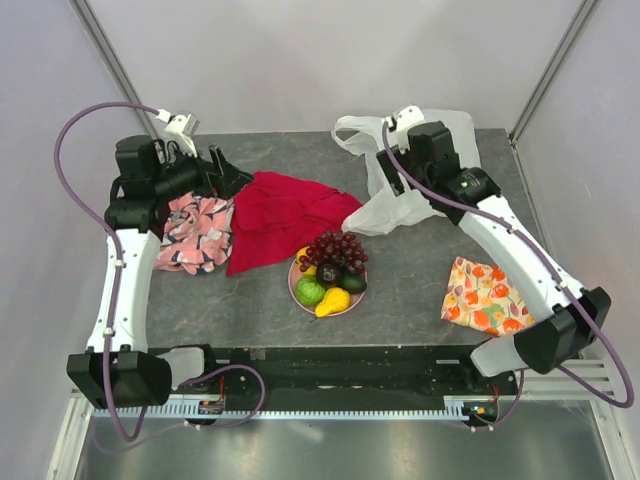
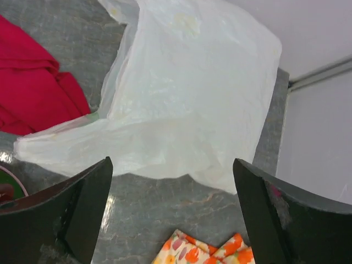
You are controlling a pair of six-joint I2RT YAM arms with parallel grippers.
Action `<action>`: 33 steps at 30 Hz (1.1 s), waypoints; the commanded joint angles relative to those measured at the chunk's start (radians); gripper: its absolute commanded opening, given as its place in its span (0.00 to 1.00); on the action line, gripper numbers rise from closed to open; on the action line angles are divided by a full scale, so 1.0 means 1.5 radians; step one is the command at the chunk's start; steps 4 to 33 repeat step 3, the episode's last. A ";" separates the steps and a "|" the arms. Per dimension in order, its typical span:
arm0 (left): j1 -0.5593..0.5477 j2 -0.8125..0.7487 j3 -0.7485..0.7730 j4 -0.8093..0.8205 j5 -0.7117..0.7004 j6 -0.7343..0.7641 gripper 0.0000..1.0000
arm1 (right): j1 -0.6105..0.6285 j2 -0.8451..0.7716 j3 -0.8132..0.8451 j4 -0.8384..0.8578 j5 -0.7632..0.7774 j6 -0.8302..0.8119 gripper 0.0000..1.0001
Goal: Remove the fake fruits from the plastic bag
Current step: Reset both arms
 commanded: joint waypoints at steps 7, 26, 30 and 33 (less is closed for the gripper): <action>0.004 -0.009 -0.037 0.003 -0.094 0.030 0.99 | 0.008 -0.077 -0.128 -0.029 0.051 0.045 0.98; 0.004 -0.009 -0.037 0.003 -0.094 0.030 0.99 | 0.008 -0.077 -0.128 -0.029 0.051 0.045 0.98; 0.004 -0.009 -0.037 0.003 -0.094 0.030 0.99 | 0.008 -0.077 -0.128 -0.029 0.051 0.045 0.98; 0.004 -0.009 -0.037 0.003 -0.094 0.030 0.99 | 0.008 -0.077 -0.128 -0.029 0.051 0.045 0.98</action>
